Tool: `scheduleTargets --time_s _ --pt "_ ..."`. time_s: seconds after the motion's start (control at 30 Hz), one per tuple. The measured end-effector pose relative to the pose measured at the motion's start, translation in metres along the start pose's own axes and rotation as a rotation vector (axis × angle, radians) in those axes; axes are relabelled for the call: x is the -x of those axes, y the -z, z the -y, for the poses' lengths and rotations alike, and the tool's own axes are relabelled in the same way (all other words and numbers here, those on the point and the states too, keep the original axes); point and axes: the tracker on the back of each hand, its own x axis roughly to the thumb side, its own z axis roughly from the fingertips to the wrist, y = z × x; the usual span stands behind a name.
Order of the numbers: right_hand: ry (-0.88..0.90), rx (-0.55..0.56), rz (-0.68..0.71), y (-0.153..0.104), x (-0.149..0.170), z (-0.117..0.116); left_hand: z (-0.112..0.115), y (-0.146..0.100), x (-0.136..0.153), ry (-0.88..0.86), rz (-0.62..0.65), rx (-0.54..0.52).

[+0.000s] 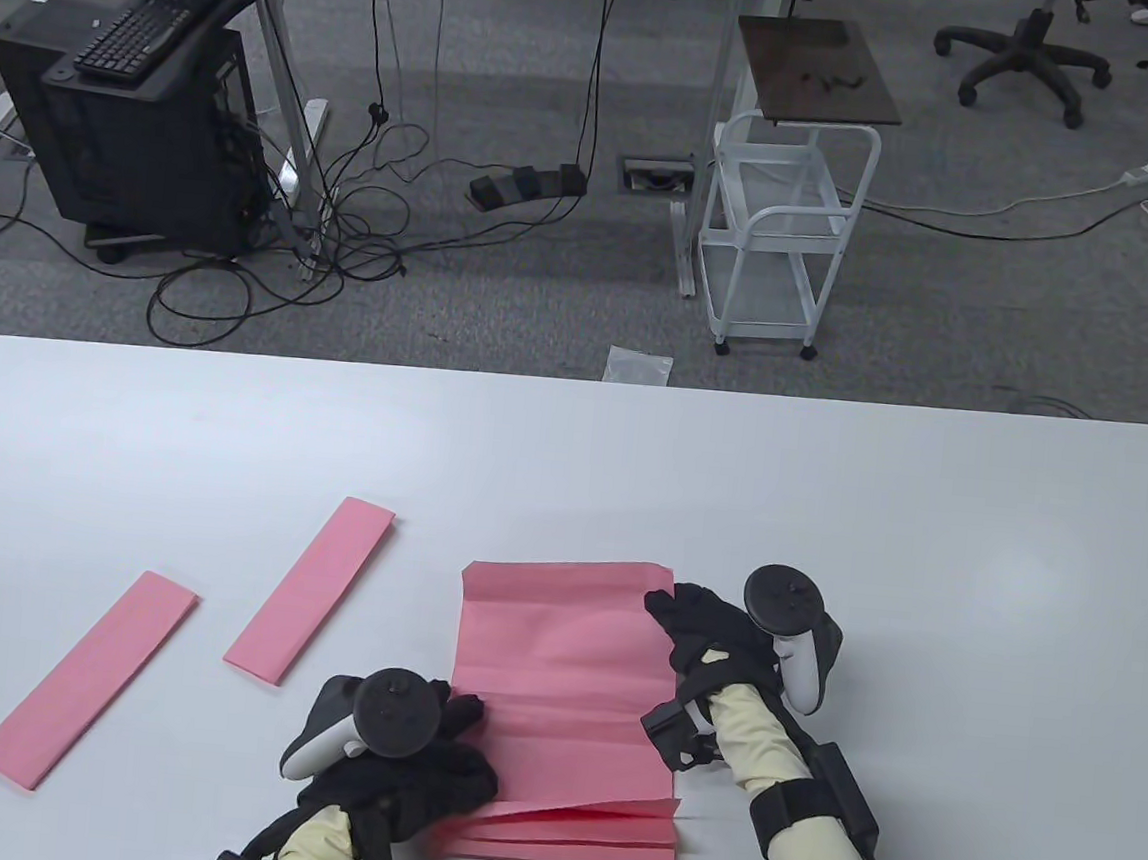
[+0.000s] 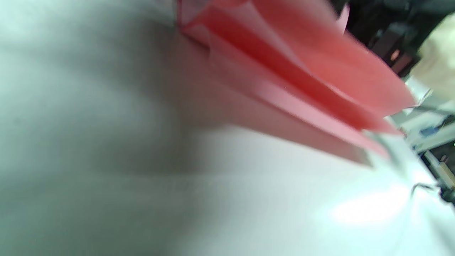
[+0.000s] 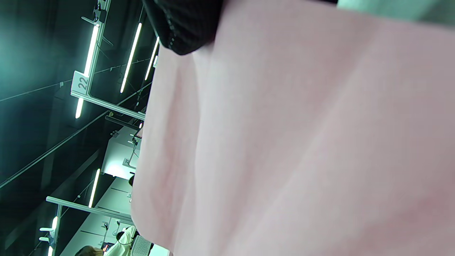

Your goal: Unfold complexly folded papers and stack

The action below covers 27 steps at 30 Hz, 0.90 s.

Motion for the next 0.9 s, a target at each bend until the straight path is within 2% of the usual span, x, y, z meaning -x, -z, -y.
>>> scheduleTargets --time_s 0.17,0.3,0.37,0.43,0.47,0.53,0.57,0.63,0.67,0.73,0.77,0.9 --pt "-0.048 0.007 0.003 -0.001 0.000 -0.002 0.015 0.012 -0.001 0.186 -0.102 0.071" --pt "-0.076 -0.019 0.014 -0.006 -0.004 -0.003 0.023 0.017 0.007 0.189 -0.146 0.089" --pt "-0.090 -0.004 0.083 -0.016 -0.014 -0.004 0.023 0.017 0.007 0.187 -0.147 0.086" --pt "-0.219 -0.008 0.230 -0.035 -0.026 -0.010 0.023 0.017 0.007 0.191 -0.152 0.090" --pt "-0.293 -0.042 0.287 -0.044 -0.029 -0.015 0.024 0.017 0.007 0.196 -0.156 0.098" --pt "-0.474 -0.211 0.368 -0.067 -0.029 -0.035 0.025 0.018 0.007 0.218 -0.162 0.107" --pt "-0.592 -0.394 0.356 -0.079 -0.023 -0.051 0.026 0.018 0.008 0.221 -0.165 0.111" --pt "-0.784 -0.684 0.245 -0.096 -0.005 -0.078 0.026 0.019 0.009 0.229 -0.172 0.121" --pt "-0.834 -0.739 0.228 -0.100 0.001 -0.088 0.026 0.019 0.009 0.233 -0.175 0.122" --pt "-0.932 -0.754 0.235 -0.106 0.014 -0.105 0.027 0.019 0.010 0.237 -0.192 0.119" --pt "-0.969 -0.747 0.233 -0.106 0.017 -0.106 0.027 0.019 0.011 0.237 -0.197 0.118" --pt "-0.916 -0.735 0.162 -0.107 0.030 -0.082 0.026 0.018 0.010 0.234 -0.211 0.109"
